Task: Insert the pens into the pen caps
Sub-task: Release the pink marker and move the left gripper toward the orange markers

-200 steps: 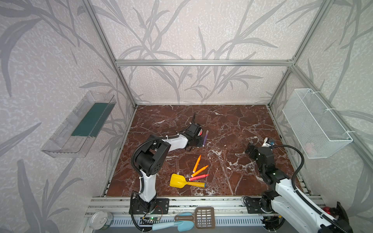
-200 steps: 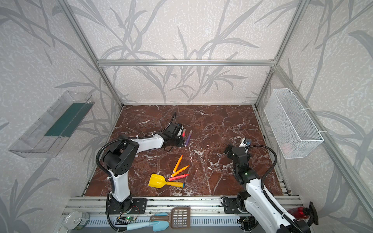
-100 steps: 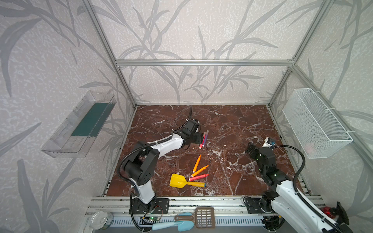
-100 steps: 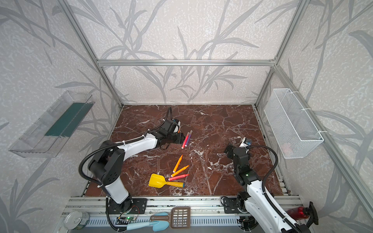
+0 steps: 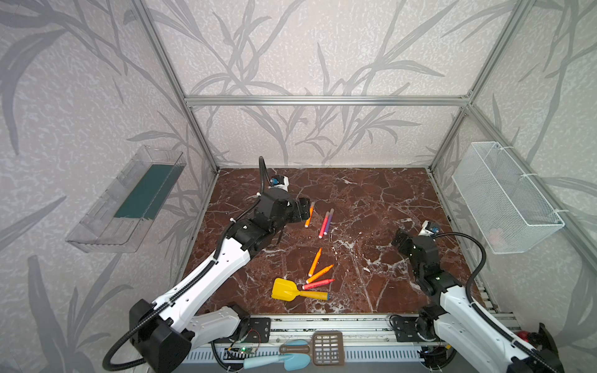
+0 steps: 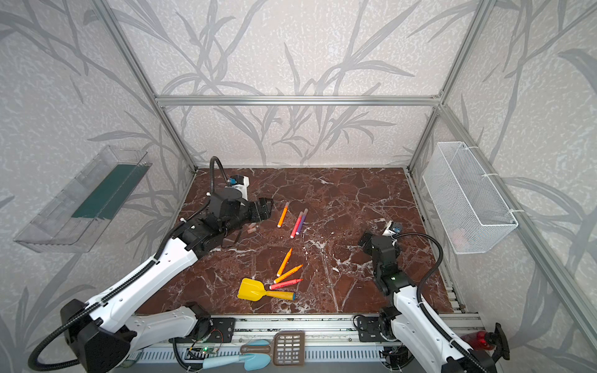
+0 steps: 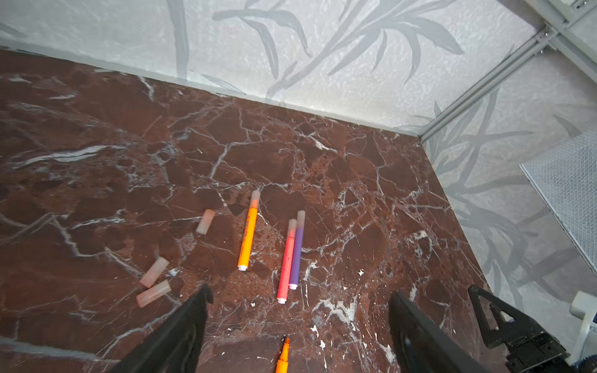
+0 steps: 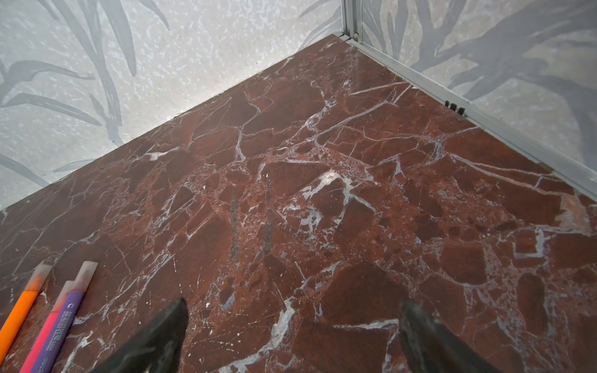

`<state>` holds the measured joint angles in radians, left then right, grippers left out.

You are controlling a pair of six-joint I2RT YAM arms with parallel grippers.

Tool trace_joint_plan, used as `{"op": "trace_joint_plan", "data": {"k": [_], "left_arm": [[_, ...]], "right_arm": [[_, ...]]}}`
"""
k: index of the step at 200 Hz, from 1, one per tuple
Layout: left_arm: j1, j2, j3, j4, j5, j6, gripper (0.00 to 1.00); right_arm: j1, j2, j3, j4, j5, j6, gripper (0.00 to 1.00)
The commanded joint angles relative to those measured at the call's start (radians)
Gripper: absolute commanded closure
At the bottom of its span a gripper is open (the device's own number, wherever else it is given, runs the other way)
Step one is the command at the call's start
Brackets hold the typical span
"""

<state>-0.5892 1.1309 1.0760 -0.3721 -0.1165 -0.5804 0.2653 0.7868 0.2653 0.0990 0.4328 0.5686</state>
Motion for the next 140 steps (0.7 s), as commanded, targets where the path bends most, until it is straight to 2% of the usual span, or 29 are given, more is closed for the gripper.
{"op": "trace_joint_plan", "data": {"k": [1,39,53,84,87,91,94,114,140], "left_arm": [[0.0,-0.033,-0.022,-0.075,-0.065,-0.026,0.11],[0.0,-0.025,-0.015,-0.097,-0.049,-0.045,0.14],[-0.002,-0.043,-0.019,-0.117,-0.088,-0.062,0.12],[-0.042,-0.11,-0.054,-0.094,-0.04,-0.04,0.11],[-0.041,-0.114,-0.057,-0.097,-0.053,-0.037,0.11],[-0.043,-0.123,-0.065,-0.103,-0.085,-0.042,0.03],[-0.043,-0.129,-0.072,-0.107,-0.113,-0.054,0.01],[-0.027,-0.145,-0.123,-0.116,-0.165,-0.067,0.01],[-0.015,-0.147,-0.197,-0.065,-0.166,0.009,0.01]], "right_arm": [[-0.005,0.004,0.006,0.053,0.039,0.014,0.01],[-0.005,-0.041,-0.013,0.035,0.035,0.018,0.01],[-0.005,-0.069,-0.023,0.027,0.034,0.017,0.01],[-0.005,-0.1,-0.04,0.03,0.029,0.013,0.0],[-0.005,-0.101,-0.039,0.03,0.029,0.013,0.0],[-0.005,-0.099,-0.041,0.031,0.027,0.013,0.0],[-0.005,-0.098,-0.041,0.032,0.026,0.013,0.01],[-0.005,-0.086,-0.036,0.036,0.017,0.012,0.0],[-0.005,-0.066,-0.028,0.042,0.003,0.007,0.0]]}}
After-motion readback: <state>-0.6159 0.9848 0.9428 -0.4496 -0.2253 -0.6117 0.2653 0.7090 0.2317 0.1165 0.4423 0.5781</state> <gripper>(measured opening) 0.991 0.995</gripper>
